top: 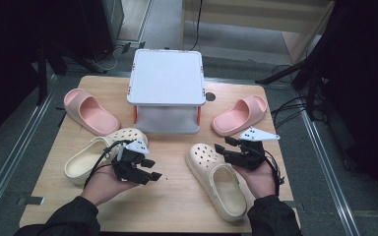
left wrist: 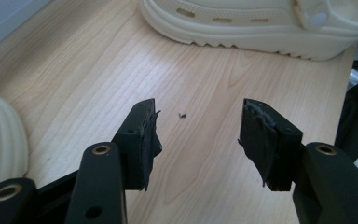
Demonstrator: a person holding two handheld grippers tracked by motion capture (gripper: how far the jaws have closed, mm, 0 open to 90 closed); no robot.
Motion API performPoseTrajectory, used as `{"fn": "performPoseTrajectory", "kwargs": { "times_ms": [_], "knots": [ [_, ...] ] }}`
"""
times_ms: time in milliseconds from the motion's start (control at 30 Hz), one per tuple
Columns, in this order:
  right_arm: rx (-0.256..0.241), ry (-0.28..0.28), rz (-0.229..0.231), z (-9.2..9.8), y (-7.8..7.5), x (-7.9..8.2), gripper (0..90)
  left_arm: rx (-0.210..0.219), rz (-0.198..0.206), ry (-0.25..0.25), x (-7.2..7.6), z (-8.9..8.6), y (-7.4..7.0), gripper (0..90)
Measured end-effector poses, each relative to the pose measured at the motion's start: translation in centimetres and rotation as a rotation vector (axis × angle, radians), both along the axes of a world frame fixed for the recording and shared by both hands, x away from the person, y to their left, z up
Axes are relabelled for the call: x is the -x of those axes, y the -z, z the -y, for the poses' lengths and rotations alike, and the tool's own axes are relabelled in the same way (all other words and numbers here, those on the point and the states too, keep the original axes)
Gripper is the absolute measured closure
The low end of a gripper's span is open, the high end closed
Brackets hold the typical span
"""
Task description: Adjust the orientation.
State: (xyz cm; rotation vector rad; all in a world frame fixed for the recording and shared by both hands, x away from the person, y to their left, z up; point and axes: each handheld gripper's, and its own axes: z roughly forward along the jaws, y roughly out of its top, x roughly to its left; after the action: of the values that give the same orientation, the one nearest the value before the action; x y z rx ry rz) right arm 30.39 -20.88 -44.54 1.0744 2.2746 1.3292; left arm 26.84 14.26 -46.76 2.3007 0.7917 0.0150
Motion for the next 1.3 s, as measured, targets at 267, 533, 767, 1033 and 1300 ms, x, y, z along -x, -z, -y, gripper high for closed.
{"fn": "performPoseTrajectory", "kwargs": {
  "times_ms": [267,533,767,1033,1300],
  "knots": [
    [0.003,-0.016,-0.046,-0.1,0.1,0.1,50.6,-0.009,0.072,0.006,0.4,-0.8,-0.4,50.1],
    [0.031,-0.041,-0.057,-0.6,0.2,0.1,49.9,-0.026,0.051,-0.027,0.2,-1.3,-0.2,48.7],
    [0.054,-0.084,-0.074,-1.4,0.5,0.1,51.5,-0.01,0.036,-0.045,0.2,-2.3,-0.5,48.9],
    [0.073,-0.121,-0.073,-2.2,0.6,-0.4,48.6,-0.008,0.035,-0.069,0.5,-3.8,-0.7,48.2],
    [0.092,-0.157,-0.079,-3.3,0.7,-0.9,48.5,-0.013,0.032,-0.112,0.9,-5.5,-1.3,48.7]
  ]
}}
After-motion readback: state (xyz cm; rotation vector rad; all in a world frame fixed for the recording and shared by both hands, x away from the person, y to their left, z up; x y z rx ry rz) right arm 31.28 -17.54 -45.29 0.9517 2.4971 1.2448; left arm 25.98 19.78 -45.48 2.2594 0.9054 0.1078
